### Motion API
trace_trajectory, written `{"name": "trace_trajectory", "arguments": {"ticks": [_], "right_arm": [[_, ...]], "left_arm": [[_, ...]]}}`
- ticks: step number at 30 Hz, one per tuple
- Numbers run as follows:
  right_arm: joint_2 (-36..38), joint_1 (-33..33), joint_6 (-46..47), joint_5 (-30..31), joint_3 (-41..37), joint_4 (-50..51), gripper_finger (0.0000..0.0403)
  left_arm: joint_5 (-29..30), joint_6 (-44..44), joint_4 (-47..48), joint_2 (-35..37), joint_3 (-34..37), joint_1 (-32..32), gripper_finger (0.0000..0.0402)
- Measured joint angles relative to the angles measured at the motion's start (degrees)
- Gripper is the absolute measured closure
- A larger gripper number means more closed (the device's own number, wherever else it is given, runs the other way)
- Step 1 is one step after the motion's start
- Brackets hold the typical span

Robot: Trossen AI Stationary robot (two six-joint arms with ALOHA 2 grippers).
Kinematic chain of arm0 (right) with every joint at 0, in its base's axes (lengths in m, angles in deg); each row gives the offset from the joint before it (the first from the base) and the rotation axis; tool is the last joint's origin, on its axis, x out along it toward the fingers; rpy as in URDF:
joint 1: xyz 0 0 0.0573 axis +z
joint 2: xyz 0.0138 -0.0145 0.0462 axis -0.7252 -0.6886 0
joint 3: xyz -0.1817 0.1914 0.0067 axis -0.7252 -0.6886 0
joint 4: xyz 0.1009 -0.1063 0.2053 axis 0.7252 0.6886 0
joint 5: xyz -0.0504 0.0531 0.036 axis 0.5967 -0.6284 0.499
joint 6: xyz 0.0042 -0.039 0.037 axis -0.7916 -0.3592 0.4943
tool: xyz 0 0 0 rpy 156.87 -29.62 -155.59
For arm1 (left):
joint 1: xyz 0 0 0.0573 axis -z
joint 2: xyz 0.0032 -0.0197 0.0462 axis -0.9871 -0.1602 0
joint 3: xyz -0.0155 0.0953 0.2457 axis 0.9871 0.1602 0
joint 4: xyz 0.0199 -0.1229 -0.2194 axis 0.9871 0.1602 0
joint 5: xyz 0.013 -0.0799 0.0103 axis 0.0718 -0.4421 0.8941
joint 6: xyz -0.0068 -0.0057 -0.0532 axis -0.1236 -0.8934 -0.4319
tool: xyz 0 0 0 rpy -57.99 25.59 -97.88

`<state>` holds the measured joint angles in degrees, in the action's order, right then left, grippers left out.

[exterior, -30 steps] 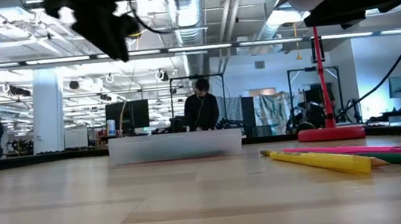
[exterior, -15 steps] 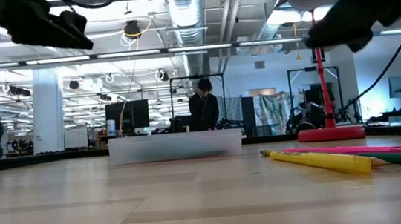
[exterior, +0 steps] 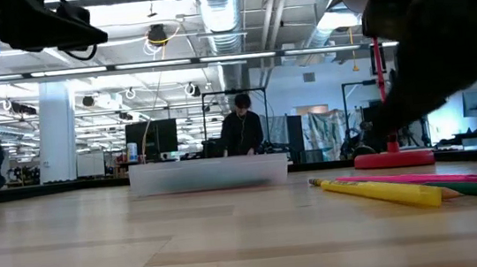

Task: Pick & place school supplies into a supply box
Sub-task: Put the pink pen into the pink supply box

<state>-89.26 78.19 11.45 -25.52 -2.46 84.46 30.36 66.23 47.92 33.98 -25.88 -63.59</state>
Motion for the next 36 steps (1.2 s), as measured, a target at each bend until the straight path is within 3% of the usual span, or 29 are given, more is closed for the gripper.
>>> {"name": "trace_trajectory", "arguments": {"ticks": [5,12,27,36], "right_arm": [[-4.28,0.17,6.54,-0.52,6.80,12.24,0.0296],[-8.59,0.01,7.03,-4.30,11.42,13.68,0.0296],[-11.55,-0.02,11.80,-7.09,11.87,18.79,0.0298],[-11.35,-2.44,8.94,-8.77,12.04,24.05,0.0369]], "left_arm": [[2.06,1.10,-1.19,-2.32,0.00,2.42,0.0264],[6.27,3.38,-1.87,-3.03,0.00,3.14,0.0264],[6.41,5.47,-2.92,-2.92,0.00,3.14,0.0264],[6.41,5.25,-2.46,-2.92,-0.02,3.14,0.0264]]}}
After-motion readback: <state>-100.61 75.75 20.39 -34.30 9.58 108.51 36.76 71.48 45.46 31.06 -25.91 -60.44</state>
